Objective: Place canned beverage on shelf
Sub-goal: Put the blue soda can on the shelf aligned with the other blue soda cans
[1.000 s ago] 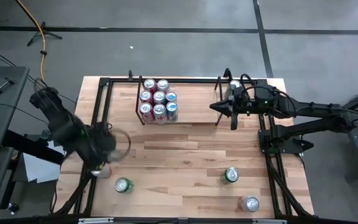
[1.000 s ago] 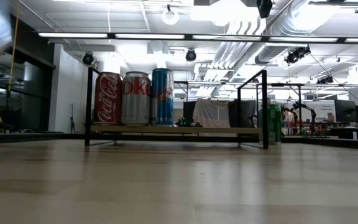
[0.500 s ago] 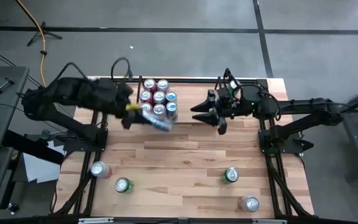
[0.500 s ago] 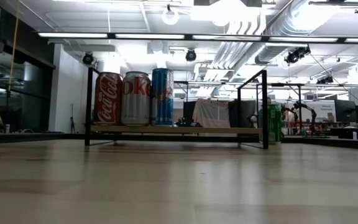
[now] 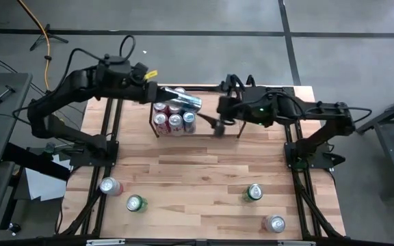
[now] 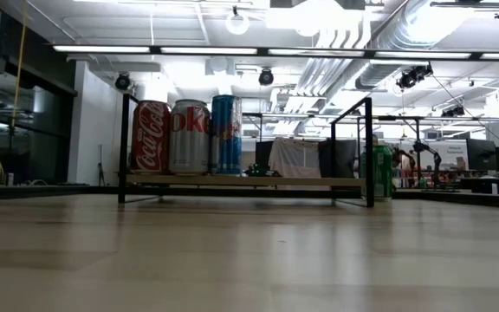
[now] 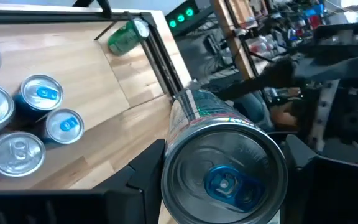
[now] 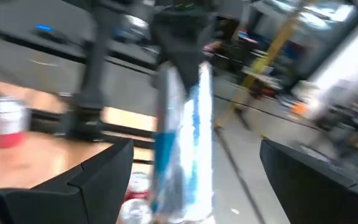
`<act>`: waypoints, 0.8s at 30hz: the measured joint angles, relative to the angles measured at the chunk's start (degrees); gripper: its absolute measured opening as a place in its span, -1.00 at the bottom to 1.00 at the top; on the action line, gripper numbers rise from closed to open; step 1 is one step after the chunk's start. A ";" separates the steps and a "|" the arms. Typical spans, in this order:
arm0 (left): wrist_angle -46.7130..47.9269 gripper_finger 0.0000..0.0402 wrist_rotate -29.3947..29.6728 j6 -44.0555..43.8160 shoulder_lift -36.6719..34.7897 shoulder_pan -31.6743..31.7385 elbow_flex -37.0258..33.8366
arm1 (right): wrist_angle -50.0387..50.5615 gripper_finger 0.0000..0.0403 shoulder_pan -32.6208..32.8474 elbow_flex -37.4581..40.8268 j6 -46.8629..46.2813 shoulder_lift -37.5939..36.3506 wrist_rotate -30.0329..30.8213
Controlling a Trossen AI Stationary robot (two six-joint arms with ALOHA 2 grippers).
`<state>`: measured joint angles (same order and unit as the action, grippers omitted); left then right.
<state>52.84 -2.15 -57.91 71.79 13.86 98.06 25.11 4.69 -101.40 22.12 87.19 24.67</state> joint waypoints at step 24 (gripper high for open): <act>-3.88 -0.28 -4.16 6.30 5.18 2.30 -0.08 | 11.00 0.66 -1.70 -11.85 -4.50 15.56 11.62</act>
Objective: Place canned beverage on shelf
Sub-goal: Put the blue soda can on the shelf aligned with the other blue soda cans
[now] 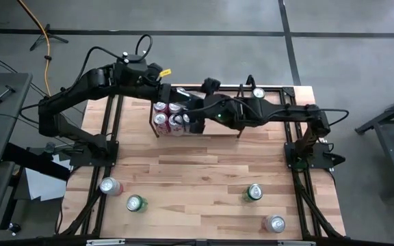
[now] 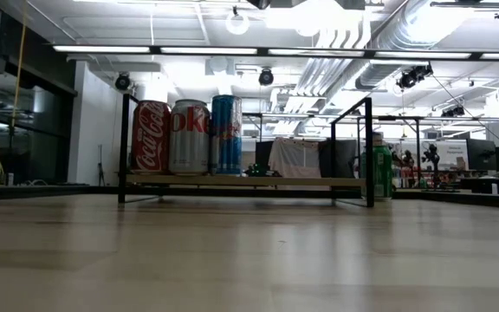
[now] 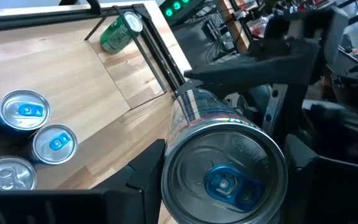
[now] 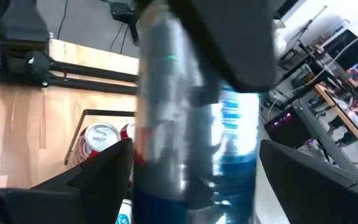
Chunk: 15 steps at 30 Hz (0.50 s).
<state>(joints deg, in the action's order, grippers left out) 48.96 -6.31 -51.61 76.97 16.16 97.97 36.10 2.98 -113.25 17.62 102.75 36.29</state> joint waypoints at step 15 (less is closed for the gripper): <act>0.07 -0.10 0.03 10.69 0.13 0.25 0.04 | 3.45 0.02 0.77 0.00 0.70 -1.02 -0.75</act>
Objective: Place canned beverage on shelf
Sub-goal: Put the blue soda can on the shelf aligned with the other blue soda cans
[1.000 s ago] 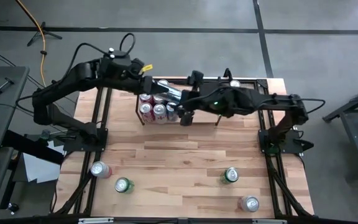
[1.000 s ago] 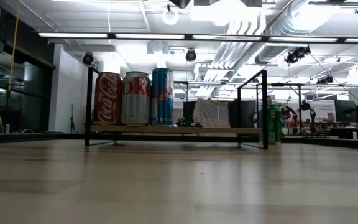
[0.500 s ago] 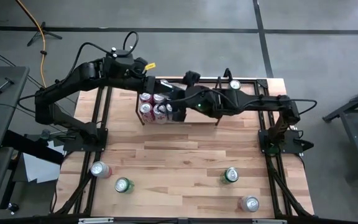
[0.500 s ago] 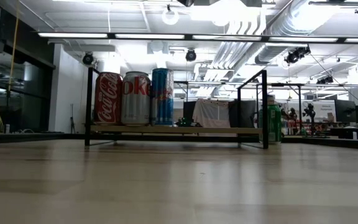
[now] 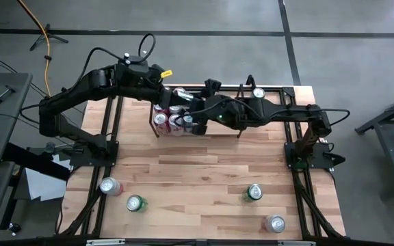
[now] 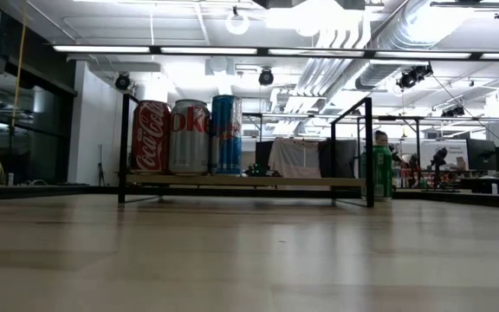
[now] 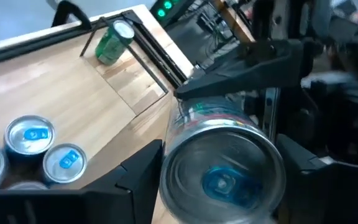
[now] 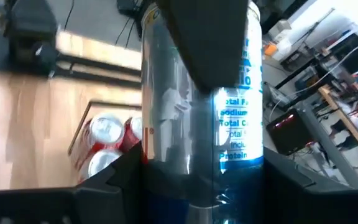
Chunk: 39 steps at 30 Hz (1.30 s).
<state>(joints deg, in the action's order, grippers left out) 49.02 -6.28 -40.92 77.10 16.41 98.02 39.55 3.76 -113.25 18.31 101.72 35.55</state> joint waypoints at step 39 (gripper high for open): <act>-82.87 0.19 4.89 23.41 -3.95 -12.62 -48.45 | -62.67 0.02 -1.74 55.76 -40.68 -26.00 -28.47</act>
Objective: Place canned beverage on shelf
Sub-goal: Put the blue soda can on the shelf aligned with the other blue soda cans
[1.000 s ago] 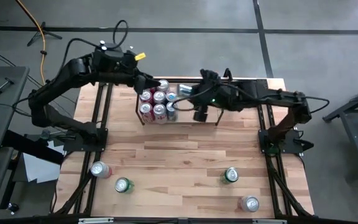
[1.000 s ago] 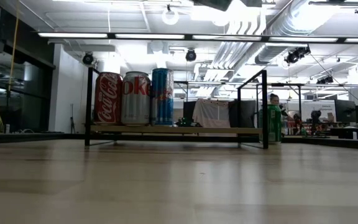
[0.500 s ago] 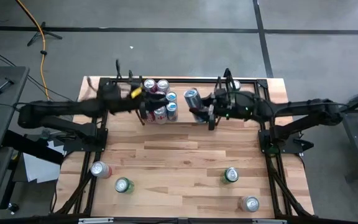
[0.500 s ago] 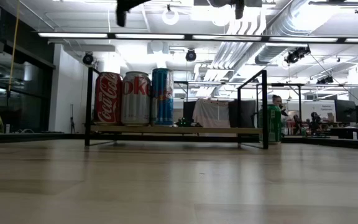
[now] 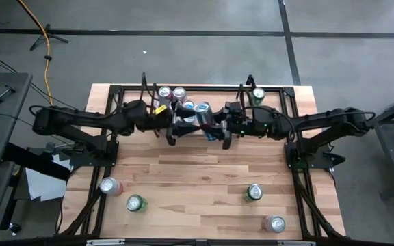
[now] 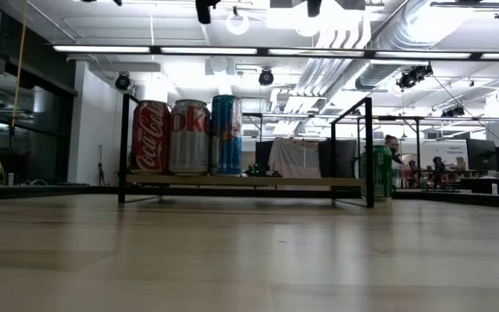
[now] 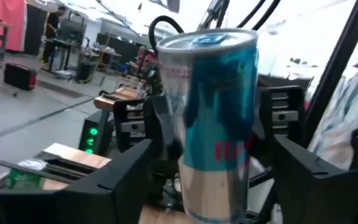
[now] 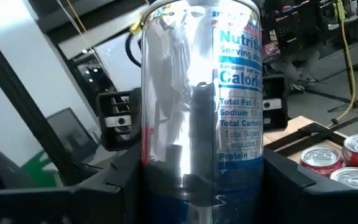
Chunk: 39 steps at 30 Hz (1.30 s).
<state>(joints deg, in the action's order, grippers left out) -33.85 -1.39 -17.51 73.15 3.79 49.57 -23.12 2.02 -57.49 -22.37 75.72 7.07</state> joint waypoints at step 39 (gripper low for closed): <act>7.82 -0.44 2.98 7.64 -0.29 3.63 7.49 | 1.64 0.46 -0.33 -0.94 3.15 0.99 -2.01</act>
<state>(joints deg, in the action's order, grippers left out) -26.03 1.59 -9.87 72.86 7.42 57.06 -21.48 1.69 -58.43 -19.22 76.72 5.06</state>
